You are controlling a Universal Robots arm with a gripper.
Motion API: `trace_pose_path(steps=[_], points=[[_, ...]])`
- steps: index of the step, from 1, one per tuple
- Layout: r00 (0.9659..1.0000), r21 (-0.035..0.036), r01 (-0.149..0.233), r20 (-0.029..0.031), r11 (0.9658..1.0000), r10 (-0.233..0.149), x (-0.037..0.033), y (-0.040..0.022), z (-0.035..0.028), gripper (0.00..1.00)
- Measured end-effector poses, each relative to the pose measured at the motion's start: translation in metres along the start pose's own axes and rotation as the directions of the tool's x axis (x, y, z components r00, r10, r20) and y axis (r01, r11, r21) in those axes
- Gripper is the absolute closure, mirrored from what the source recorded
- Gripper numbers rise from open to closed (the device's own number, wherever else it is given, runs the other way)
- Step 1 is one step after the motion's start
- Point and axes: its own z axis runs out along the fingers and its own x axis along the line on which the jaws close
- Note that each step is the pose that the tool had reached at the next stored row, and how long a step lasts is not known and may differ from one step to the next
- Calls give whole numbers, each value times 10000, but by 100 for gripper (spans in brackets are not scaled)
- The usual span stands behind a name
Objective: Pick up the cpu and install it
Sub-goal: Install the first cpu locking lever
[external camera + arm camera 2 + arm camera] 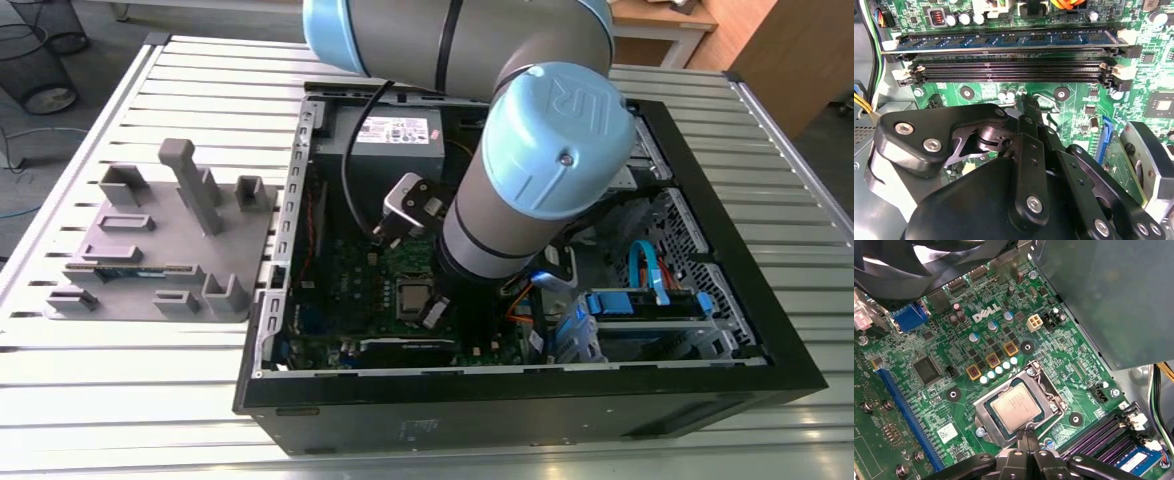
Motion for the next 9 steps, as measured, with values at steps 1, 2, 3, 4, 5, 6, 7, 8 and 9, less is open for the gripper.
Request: trace_pose_path(steps=[1, 2, 3, 4, 5, 6, 7, 8, 9], points=[[10000, -2, 1, 7, 10000, -1, 3, -3, 5, 89], [10000, -1, 1, 7, 10000, -1, 4, -4, 5, 89], [10000, 5, -3, -10, 10000, 3, 2, -1, -6, 89], [10000, 5, -2, -10, 10000, 2, 3, -2, -4, 89], [10000, 2, -1, -2, 10000, 1, 5, -4, 2, 89], [10000, 0, 1, 6, 10000, -1, 7, -6, 6, 89], [10000, 0, 1, 5, 10000, -1, 6, -5, 6, 89], [10000, 0, 1, 5, 10000, -1, 6, -5, 6, 89], [10000, -1, 2, 7, 10000, -2, 6, -5, 6, 89]])
